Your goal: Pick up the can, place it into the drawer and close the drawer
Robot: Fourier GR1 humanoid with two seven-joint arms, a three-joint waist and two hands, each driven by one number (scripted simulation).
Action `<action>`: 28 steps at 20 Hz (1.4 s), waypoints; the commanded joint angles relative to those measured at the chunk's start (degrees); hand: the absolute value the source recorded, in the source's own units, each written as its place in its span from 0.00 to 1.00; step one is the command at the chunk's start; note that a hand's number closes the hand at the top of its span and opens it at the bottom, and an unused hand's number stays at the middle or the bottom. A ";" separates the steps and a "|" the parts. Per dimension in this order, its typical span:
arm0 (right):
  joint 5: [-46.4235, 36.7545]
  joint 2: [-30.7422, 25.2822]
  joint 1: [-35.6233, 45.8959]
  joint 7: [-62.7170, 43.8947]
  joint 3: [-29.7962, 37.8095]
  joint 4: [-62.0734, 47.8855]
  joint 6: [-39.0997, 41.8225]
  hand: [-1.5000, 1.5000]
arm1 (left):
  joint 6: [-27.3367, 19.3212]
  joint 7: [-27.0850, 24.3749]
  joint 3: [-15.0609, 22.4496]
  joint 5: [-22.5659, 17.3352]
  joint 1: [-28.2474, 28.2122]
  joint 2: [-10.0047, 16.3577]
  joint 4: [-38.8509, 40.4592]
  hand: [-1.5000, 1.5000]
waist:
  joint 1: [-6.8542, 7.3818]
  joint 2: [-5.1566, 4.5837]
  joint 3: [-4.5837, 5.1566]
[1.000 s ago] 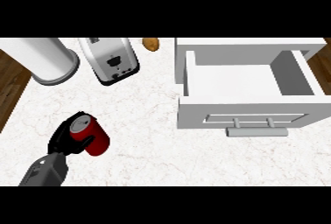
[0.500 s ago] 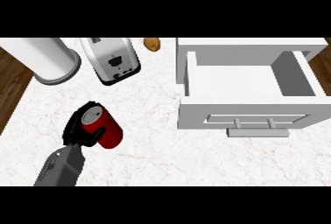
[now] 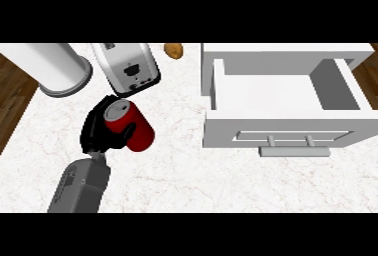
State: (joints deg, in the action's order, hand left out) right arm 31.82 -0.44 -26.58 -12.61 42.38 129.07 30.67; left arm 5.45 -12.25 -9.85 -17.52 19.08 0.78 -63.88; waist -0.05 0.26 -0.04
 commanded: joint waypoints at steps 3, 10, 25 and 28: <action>-0.12 0.42 0.59 -1.33 -0.26 0.83 -0.92 0.00 | -8.01 10.03 4.74 1.04 -0.94 -0.76 -15.19 1.00 | 0.08 -0.06 0.02; -0.92 0.41 -0.14 0.57 -1.84 1.17 -2.65 0.00 | -16.99 17.10 8.72 3.61 9.42 -0.77 -15.93 1.00 | -0.50 -0.20 0.02; -0.66 0.42 0.61 -2.02 -3.03 3.16 -3.46 0.00 | -32.36 23.31 15.86 4.18 30.38 -0.77 -7.32 1.00 | -1.22 -0.32 0.02; -2.91 0.41 1.15 -0.75 -5.69 1.36 -3.72 0.00 | -37.01 23.15 19.03 1.99 34.84 -0.78 -4.46 1.00 | -1.48 -0.36 0.00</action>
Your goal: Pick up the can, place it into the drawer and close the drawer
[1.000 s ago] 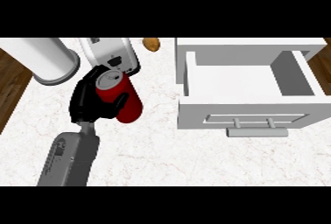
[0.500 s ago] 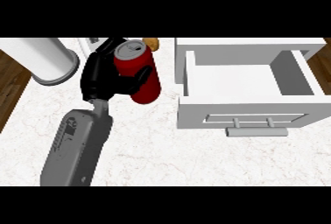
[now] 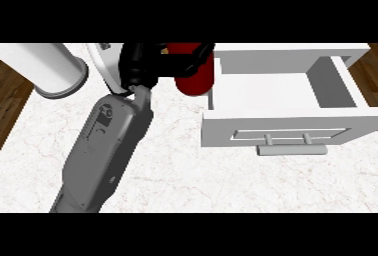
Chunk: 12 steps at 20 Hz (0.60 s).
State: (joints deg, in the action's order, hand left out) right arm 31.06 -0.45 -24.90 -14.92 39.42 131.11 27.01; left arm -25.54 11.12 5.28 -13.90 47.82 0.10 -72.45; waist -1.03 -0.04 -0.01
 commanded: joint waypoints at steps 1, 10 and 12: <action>1.36 0.43 -0.93 -1.62 0.74 1.71 0.17 0.00 | -5.27 3.21 3.25 -0.67 5.94 -0.09 2.20 1.00 | -0.03 0.08 -0.01; -2.24 -1.14 5.02 -1.80 -0.92 -1.33 -2.71 0.00 | -8.58 0.07 3.47 -5.88 20.90 -0.10 16.87 1.00 | -0.26 -0.20 -0.02; 3.08 -1.99 2.74 -4.45 0.53 1.67 -2.57 0.00 | -5.94 -4.44 1.60 -7.40 20.12 -0.10 20.79 1.00 | -0.55 -0.19 0.01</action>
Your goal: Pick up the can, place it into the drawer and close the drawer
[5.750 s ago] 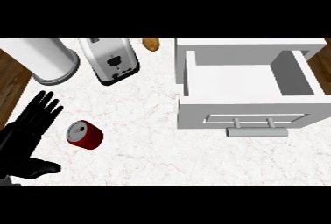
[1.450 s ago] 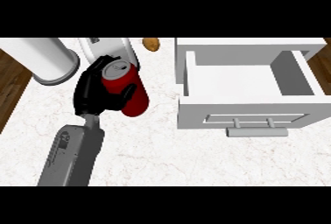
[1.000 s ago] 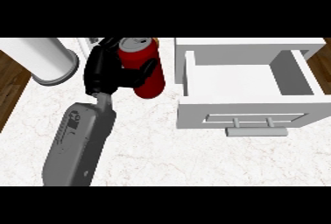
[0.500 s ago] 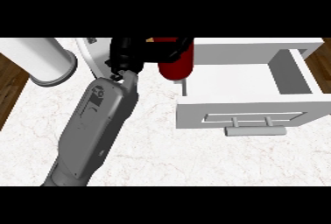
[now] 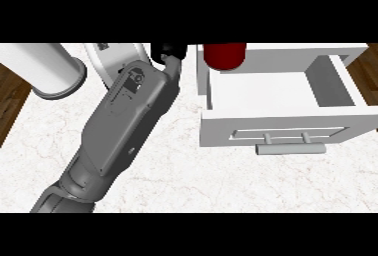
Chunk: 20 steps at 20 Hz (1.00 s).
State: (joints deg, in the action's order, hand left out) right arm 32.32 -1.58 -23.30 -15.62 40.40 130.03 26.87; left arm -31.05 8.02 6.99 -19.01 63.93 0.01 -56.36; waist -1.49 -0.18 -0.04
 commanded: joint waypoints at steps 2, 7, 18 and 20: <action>0.25 1.52 -3.14 1.59 -2.32 2.64 0.88 0.00 | -2.82 -5.05 3.94 -6.10 4.69 -0.01 7.97 1.00 | -1.38 -0.12 -0.01; -0.82 0.24 0.71 -1.26 -1.12 1.70 -1.38 0.00 | -3.92 -6.06 6.15 -10.04 9.78 -0.01 13.08 1.00 | -1.00 -0.21 0.00; -3.84 1.52 0.31 1.39 -3.59 1.30 0.89 0.00 | -8.44 -9.41 14.52 -20.53 16.51 -0.01 22.51 1.00 | -2.86 -0.46 -0.09; -1.71 -0.87 4.28 -2.75 -3.71 0.59 -2.13 0.00 | -6.75 -12.73 14.40 -21.95 16.49 -0.01 25.19 1.00 | -3.22 -0.90 -0.07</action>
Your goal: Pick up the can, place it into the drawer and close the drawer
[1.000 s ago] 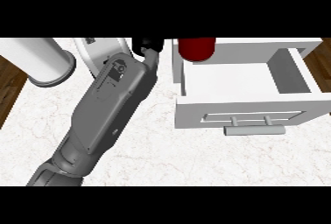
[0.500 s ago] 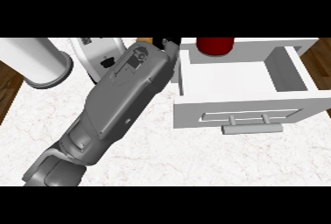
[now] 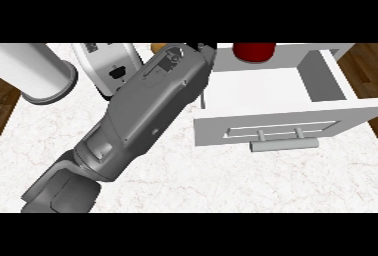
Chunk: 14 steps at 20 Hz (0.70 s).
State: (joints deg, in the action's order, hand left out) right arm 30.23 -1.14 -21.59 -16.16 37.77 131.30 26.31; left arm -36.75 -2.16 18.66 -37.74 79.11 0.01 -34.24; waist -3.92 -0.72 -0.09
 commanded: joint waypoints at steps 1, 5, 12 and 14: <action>0.39 1.08 -3.05 0.15 -1.16 3.46 -1.37 0.00 | 0.14 -2.13 3.31 -2.73 -0.82 -0.01 2.24 1.00 | 0.13 0.21 0.02; 0.25 0.55 0.08 -0.65 -0.41 1.09 -0.61 0.00 | -0.57 -2.04 5.94 -6.92 0.65 -0.01 4.72 1.00 | -0.46 -0.06 0.00; 0.18 1.05 -2.52 -0.83 -0.43 3.21 0.81 0.00 | -3.62 -3.90 11.22 -9.70 -0.32 -0.01 6.18 0.00 | -1.01 -0.06 0.00; -1.64 -0.62 2.35 -2.07 -1.64 -0.76 -0.88 0.00 | -5.44 -1.89 14.46 -10.82 0.26 -0.01 5.84 0.00 | -0.87 -0.30 -0.04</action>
State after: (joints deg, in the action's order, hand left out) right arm 30.51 -1.84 -20.54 -17.65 37.44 131.85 25.55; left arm -40.56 -4.38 29.51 -46.67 80.16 0.00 -28.32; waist -4.84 -0.90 -0.11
